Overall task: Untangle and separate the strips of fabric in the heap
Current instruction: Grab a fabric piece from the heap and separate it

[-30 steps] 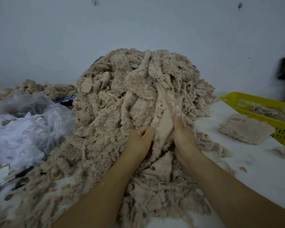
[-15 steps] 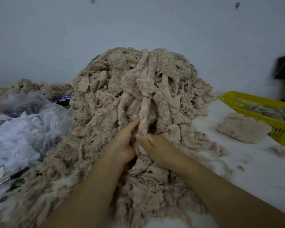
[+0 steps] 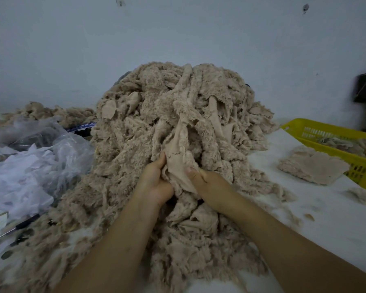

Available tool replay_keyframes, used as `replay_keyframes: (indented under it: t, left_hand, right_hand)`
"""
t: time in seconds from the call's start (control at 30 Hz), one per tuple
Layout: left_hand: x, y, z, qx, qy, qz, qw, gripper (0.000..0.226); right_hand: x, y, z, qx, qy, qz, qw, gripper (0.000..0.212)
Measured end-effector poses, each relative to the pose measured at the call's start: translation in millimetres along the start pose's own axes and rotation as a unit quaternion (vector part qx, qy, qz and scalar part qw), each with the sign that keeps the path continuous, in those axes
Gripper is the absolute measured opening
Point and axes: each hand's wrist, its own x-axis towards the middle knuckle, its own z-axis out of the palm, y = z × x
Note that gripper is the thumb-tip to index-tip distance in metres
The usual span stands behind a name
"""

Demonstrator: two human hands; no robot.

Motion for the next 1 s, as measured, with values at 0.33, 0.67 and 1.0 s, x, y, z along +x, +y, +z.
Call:
replay_keyframes:
  t: [0.33, 0.67, 1.0]
  left_hand:
    - [-7.0, 1.5, 1.0, 0.032, -0.043, -0.011, 0.999, 0.045]
    - [-2.9, -2.8, -2.6, 0.064, -0.056, 0.0, 0.996, 0.061]
    - [10.8, 11.9, -18.0, -0.089, -0.031, 0.11, 0.989, 0.046]
  right_hand:
    - [5.2, 8.8, -1.1, 0.038, 0.069, 0.035, 0.996, 0.057]
    - [-0.4, 2.3, 1.5, 0.005, 0.034, -0.01, 0.999, 0.06]
    - [-5.9, -5.2, -1.4, 0.007, 0.05, -0.06, 0.997, 0.044]
